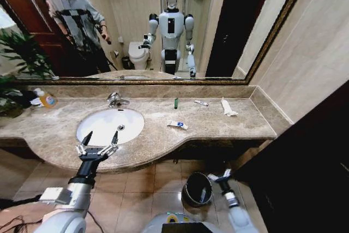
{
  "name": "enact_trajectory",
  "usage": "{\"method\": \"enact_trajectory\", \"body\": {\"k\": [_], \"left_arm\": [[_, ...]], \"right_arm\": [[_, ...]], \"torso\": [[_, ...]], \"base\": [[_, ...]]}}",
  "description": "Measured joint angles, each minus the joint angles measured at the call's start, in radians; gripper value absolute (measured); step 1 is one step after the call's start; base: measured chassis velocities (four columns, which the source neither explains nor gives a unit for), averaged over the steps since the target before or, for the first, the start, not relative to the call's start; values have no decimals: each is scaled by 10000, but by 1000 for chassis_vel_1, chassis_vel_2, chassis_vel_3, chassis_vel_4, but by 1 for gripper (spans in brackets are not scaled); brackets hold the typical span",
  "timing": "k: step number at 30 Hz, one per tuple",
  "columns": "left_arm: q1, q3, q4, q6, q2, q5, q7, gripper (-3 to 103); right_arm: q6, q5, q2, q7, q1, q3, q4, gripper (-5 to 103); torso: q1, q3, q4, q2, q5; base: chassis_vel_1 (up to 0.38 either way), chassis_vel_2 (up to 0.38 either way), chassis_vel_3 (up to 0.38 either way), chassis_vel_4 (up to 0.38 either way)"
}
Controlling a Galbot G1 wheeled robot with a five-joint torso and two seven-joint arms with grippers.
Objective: Pick up the trash from the sink and place it in the trash bin.
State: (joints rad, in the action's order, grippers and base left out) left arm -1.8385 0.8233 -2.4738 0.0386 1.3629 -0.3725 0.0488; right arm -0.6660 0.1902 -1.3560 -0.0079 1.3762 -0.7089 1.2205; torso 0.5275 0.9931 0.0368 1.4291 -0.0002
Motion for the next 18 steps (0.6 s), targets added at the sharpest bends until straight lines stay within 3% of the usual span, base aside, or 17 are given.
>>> {"method": "enact_trajectory", "body": {"k": [2,3,7,8,11,17,18], "left_arm": [[-1,2,-1,-1,0,0,0,100],[-1,2,-1,0,0,0,-2,100],[0,0,0,0,0,0,1,100],[0,0,0,0,0,0,4,100],[0,1,-1,0,0,1,-1,100],[0,0,0,0,0,0,1,100],[0,0,-1,0,0,0,0,100]], "right_arm": [[144,-439,220,-188,182,-131,530,100],[488,-963,549,-523,565,-418,1547,100],[1132,-1565,688,-1230,1302,-938,3275,100],[1591,-2188,702,-1922,1943,-1341,4420,100],[2172,-2979,710,-2577,2749,-1612,5607,100],[3405,-4267,977,-3032,3415,-1783,7496,100],[3922,-4704,1152,-3051,3170,-1772,7863,100]], "torso": [[0,1,1,-1,14],[0,0,2,0,1],[0,0,2,0,9],[0,-1,1,0,-1],[-1,0,0,0,5],[-2,-1,-3,1,3],[-1,0,-3,0,3]], "base": [[0,0,0,0],[0,0,0,0],[0,0,0,0],[0,0,0,0],[0,0,0,0],[0,0,0,0],[0,0,0,0]]}}
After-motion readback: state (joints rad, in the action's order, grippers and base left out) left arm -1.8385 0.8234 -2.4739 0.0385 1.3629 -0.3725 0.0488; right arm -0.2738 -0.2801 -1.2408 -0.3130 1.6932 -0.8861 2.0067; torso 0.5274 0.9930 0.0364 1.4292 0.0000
